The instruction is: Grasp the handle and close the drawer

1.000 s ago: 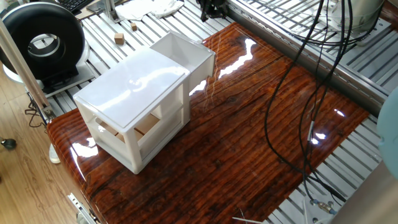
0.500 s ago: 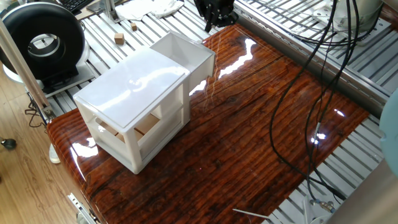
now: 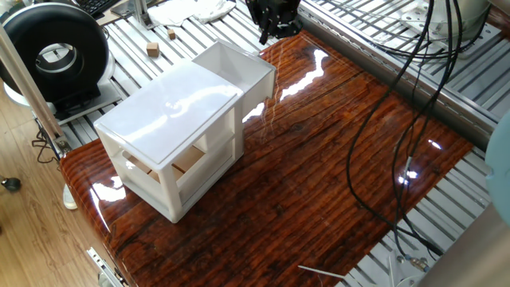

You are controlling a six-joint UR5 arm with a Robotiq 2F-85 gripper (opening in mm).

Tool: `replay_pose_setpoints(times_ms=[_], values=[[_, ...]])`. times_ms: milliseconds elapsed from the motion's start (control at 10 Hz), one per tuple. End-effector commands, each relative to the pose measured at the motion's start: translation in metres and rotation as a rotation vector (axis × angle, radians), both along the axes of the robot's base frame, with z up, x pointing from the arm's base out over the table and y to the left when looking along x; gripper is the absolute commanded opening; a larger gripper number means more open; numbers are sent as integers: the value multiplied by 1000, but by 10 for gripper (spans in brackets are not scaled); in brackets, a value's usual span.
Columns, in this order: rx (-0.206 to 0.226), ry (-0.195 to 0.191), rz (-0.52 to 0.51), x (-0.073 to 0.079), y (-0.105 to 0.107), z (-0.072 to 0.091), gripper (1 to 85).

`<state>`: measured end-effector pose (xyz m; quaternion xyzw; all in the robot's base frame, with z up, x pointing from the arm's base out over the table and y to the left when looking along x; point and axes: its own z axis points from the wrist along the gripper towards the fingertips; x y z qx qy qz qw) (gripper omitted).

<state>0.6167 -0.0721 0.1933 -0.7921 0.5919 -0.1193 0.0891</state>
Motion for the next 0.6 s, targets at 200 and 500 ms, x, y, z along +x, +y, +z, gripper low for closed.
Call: replay_pose_setpoints(times_ms=[200, 500], values=[[33, 22, -97, -6, 0, -1, 787], [40, 9, -84, -1, 6, -2, 787]])
